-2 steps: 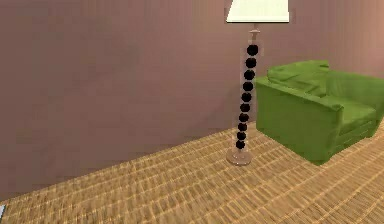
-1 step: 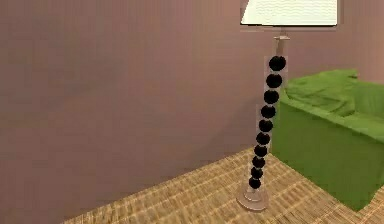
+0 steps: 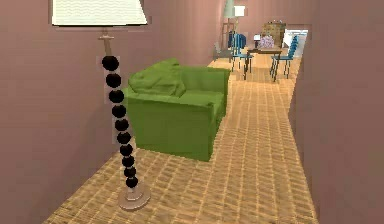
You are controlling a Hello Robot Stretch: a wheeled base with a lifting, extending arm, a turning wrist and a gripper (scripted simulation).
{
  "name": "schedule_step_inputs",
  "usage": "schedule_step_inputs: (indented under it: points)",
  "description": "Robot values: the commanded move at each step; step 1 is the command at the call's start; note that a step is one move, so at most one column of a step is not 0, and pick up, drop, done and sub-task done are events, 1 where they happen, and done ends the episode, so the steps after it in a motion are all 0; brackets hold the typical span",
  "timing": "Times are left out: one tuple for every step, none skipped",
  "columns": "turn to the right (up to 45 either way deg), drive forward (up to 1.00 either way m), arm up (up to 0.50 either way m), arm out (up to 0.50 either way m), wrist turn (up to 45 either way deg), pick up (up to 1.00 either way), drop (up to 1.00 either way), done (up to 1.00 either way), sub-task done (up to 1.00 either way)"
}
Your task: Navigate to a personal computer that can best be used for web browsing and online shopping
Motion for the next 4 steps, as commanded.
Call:
schedule_step_inputs:
  points:
    - [15.0,0.0,0.0,0.0,0.0,0.0,0.0,0.0,0.0]
    - [0.0,1.0,0.0,0.0,0.0,0.0,0.0,0.0,0.0]
    - [3.0,0.0,0.0,0.0,0.0,0.0,0.0,0.0,0.0]
    - [12.0,0.0,0.0,0.0,0.0,0.0,0.0,0.0,0.0]
